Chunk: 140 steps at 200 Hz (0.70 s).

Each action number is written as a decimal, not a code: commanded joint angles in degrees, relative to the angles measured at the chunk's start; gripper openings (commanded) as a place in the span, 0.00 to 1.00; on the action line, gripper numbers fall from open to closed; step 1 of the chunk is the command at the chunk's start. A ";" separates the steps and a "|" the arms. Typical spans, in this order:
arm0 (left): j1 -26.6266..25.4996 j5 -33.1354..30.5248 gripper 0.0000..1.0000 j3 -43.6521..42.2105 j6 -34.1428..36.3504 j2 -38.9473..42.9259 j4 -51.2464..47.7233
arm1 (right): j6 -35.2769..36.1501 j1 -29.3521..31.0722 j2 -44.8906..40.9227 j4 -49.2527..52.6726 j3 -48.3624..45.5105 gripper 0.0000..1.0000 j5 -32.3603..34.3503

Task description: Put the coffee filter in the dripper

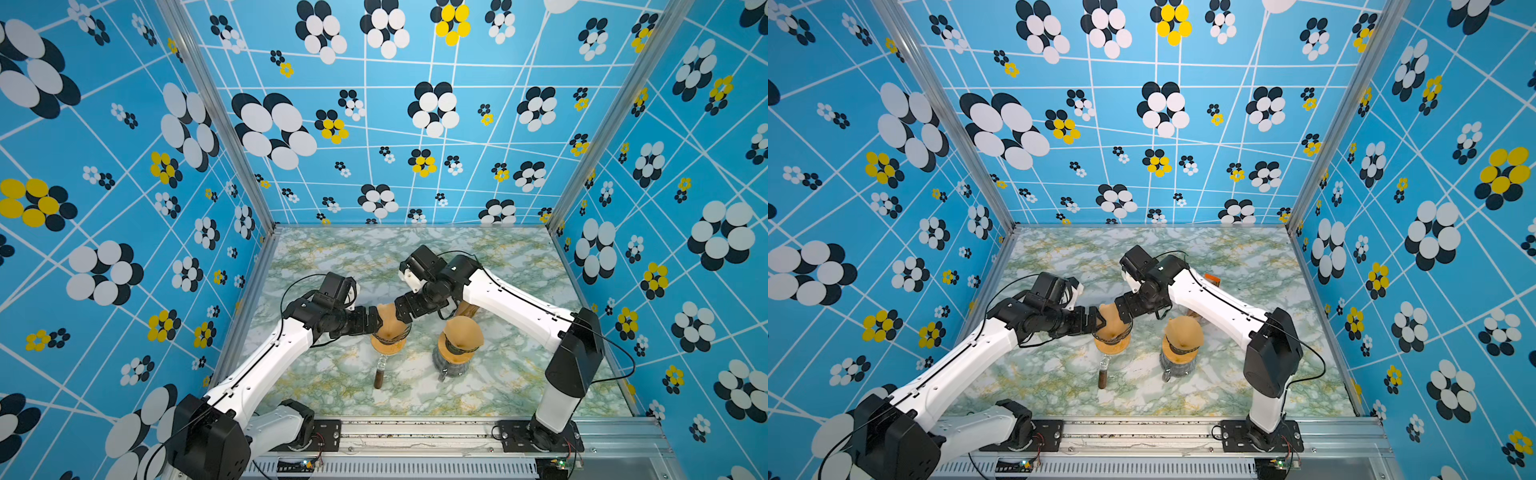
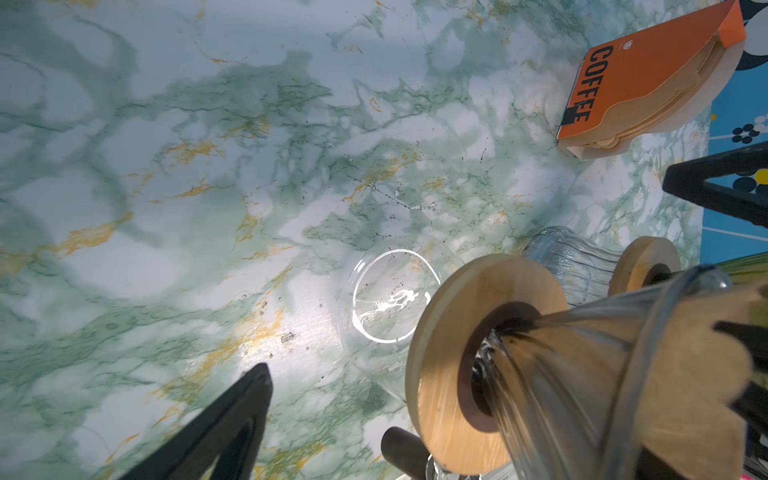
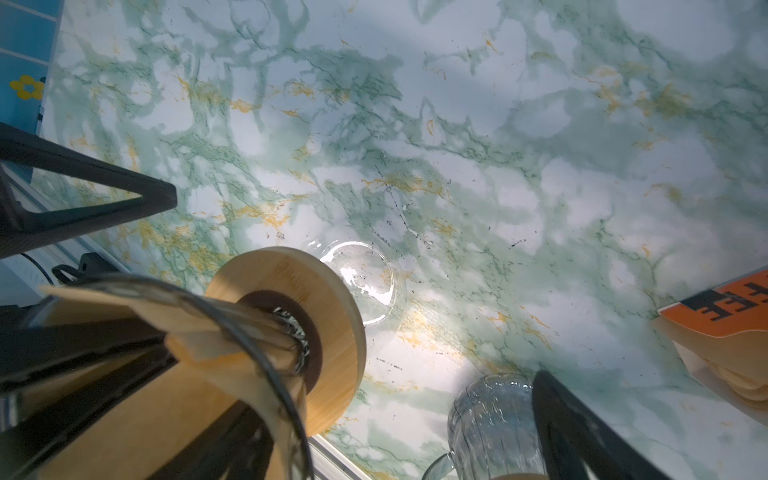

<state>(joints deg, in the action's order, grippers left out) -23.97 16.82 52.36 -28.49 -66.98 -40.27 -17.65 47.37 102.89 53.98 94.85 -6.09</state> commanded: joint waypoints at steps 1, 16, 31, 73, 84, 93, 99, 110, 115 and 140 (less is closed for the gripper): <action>0.58 -1.09 0.99 1.35 0.85 -0.49 -0.77 | 0.09 -0.19 -0.85 -0.48 -0.52 0.95 -0.75; 0.67 -1.08 0.99 1.08 0.73 -0.30 -0.69 | 0.55 -0.20 -1.00 -1.09 -0.78 0.95 -2.81; 0.72 -1.09 0.99 0.65 0.63 -0.13 -0.71 | 0.95 -0.22 -0.75 -0.99 -0.72 0.95 -3.50; 0.81 -0.86 0.99 0.04 0.29 0.87 -0.83 | 1.24 -0.21 -0.52 -0.83 -1.28 0.95 -3.93; 0.85 -0.84 0.99 -0.13 0.15 1.12 -0.95 | 1.09 -0.18 -0.84 -1.05 -1.63 0.95 -3.85; 0.85 -0.87 0.99 -0.25 0.14 1.45 -0.95 | 0.91 -0.24 -1.24 -1.22 -1.77 0.95 -3.72; 0.81 -0.78 0.99 -0.24 0.07 1.61 -1.04 | 0.88 -0.24 -1.49 -1.22 -1.76 0.95 -3.59; 0.84 -0.73 0.99 -0.25 0.01 1.92 -1.12 | 0.85 -0.21 -1.91 -1.35 -1.70 0.95 -3.24; 0.85 -0.67 0.99 -0.18 0.01 2.00 -1.19 | 0.83 -0.20 -2.14 -1.44 -1.75 0.95 -3.08; 0.85 -0.43 0.99 0.20 -0.14 2.37 -1.24 | 0.85 -0.19 -3.54 -2.41 -1.67 0.94 -3.68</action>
<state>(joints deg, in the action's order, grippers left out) -23.73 16.67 52.34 -28.53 -65.82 -40.32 -17.21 47.37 102.45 52.95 93.71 -9.13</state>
